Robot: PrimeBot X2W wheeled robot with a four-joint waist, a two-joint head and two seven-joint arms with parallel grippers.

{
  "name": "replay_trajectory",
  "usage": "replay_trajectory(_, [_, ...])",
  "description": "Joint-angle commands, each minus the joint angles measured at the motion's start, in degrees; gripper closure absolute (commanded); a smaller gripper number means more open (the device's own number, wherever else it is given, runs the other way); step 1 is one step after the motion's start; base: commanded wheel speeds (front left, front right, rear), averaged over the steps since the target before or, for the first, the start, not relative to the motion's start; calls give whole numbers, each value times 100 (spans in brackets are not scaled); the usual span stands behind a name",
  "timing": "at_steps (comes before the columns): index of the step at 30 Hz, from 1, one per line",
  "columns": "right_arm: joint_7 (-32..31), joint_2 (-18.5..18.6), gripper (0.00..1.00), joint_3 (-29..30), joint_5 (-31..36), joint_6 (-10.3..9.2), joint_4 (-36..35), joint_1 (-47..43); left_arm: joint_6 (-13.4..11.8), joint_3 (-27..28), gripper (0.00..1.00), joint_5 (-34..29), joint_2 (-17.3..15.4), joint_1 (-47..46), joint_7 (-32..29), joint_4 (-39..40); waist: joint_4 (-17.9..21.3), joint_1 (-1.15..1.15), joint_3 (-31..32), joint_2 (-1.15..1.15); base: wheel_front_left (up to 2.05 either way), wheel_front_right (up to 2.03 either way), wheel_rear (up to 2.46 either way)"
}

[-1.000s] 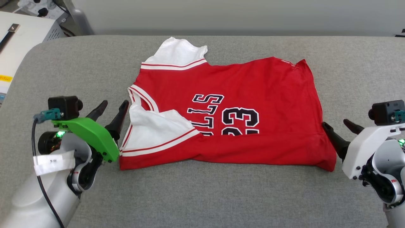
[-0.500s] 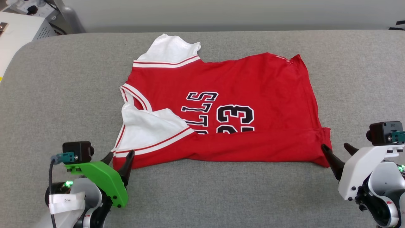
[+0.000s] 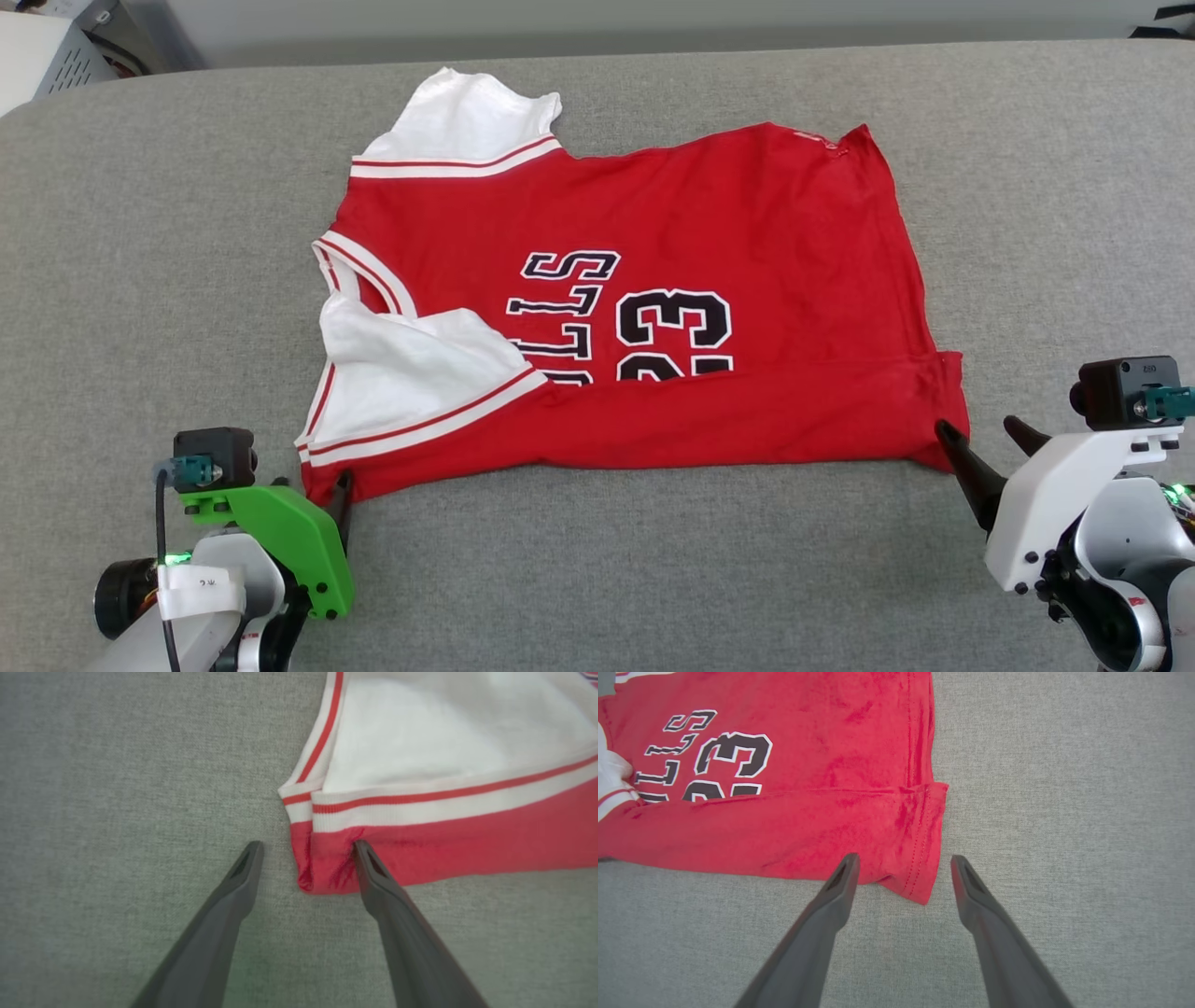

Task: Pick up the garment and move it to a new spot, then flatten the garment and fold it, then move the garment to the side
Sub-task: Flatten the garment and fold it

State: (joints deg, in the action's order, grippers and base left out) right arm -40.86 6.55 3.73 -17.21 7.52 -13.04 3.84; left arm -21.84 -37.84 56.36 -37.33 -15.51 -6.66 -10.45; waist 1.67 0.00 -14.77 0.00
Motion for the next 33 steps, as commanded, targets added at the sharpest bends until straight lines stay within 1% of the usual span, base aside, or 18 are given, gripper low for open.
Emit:
replay_trajectory(1, [6, -13, 0, -15, 53, -3, -37, -35, -76, -28, 0, -29, -21, -42, -101, -123, 22, 0, -35, 0, 0, 0, 0])
replay_trajectory(3, [10, -17, 0, -24, 62, -3, -48, -44, -52, -41, 0, 4, 0, -57, -151, -169, 24, 0, -60, 0, 0, 0, 0])
replay_trajectory(5, [8, -15, 0, -24, 72, -3, -61, -53, 55, -77, 0, 79, 37, -62, -241, -212, 16, 0, -87, 0, 0, 0, 0])
replay_trajectory(6, [6, -10, 0, -20, 81, -3, -66, -57, 129, -114, 34, 103, 44, -77, -304, -236, 10, 0, -98, 0, 0, 0, 0])
replay_trajectory(7, [3, -4, 0, -16, 91, -3, -71, -59, 197, -132, 80, 110, 50, -101, -318, -247, 3, 0, -105, 0, 0, 0, 0])
replay_trajectory(8, [-3, 10, 0, -7, 112, -3, -79, -59, 386, -172, 100, 160, 90, -151, -358, -267, -14, 0, -114, 0, 0, 0, 0])
replay_trajectory(9, [-13, 22, 0, -3, 129, -3, -79, -59, 491, -208, 100, 179, 106, -179, -397, -273, -27, 0, -111, 0, 0, 0, 0])
replay_trajectory(13, [-59, 59, 0, 20, 194, -3, -59, -71, 762, -199, 100, 226, 212, -256, -253, -307, -88, 0, -58, 0, 0, 0, 0])
replay_trajectory(17, [-154, 82, 0, 110, 329, -3, 68, -71, 855, -127, 100, 240, 215, -255, -72, -199, -163, 0, 43, 0, 0, 0, 0])
replay_trajectory(20, [-202, 46, 0, 234, 445, -3, 254, -20, 836, -34, 100, 269, 203, -200, 79, 19, -223, 0, 102, 0, 0, 0, 0])
replay_trajectory(23, [-205, -14, 0, 358, 588, -3, 498, 85, 757, 52, 100, 269, 145, -125, 196, 304, -288, 0, 130, 0, 0, 0, 0])
replay_trajectory(27, [-199, -147, 0, 442, 561, -3, 850, 261, 649, 70, 100, 213, 41, -76, 204, 662, -360, 0, 106, 0, 0, 0, 0])
replay_trajectory(33, [-73, -190, 0, 447, 670, -3, 1357, 488, 545, 80, 100, 181, -29, -53, 178, 974, -433, 0, 19, 0, 0, 0, 0])
